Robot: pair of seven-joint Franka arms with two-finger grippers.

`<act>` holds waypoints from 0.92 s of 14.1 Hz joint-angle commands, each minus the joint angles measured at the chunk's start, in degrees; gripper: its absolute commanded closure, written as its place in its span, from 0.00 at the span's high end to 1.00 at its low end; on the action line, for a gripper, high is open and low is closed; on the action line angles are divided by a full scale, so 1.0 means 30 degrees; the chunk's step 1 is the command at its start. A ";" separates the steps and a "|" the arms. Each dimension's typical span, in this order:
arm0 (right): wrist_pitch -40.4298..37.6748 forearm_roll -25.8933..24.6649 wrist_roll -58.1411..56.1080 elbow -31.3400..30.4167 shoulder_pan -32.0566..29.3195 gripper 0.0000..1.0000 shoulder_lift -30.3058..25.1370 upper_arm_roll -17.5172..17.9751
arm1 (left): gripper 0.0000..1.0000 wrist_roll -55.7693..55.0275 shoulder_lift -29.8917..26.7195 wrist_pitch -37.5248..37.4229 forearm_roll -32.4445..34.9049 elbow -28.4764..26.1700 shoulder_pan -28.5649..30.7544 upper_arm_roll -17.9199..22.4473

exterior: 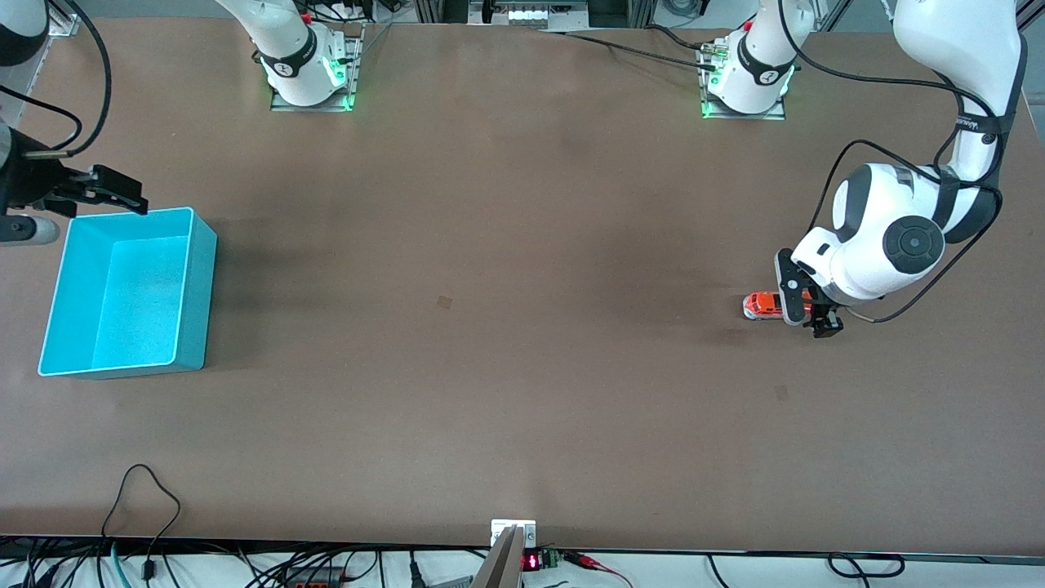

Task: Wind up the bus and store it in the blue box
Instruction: 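Lower the left gripper over the bus and close on it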

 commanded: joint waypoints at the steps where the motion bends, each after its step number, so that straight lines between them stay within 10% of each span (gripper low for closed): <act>1: -0.0600 -0.0129 0.0212 0.0012 0.0243 1.00 0.0324 0.0092 | 1.00 0.0468 -0.0639 0.2102 0.0374 -0.1772 0.0940 -0.0755; 13: -0.1010 -0.0187 -0.0052 0.0012 0.0274 1.00 0.0676 0.0092 | 1.00 0.0438 -0.0171 0.5481 0.0374 -0.3769 0.1146 -0.1166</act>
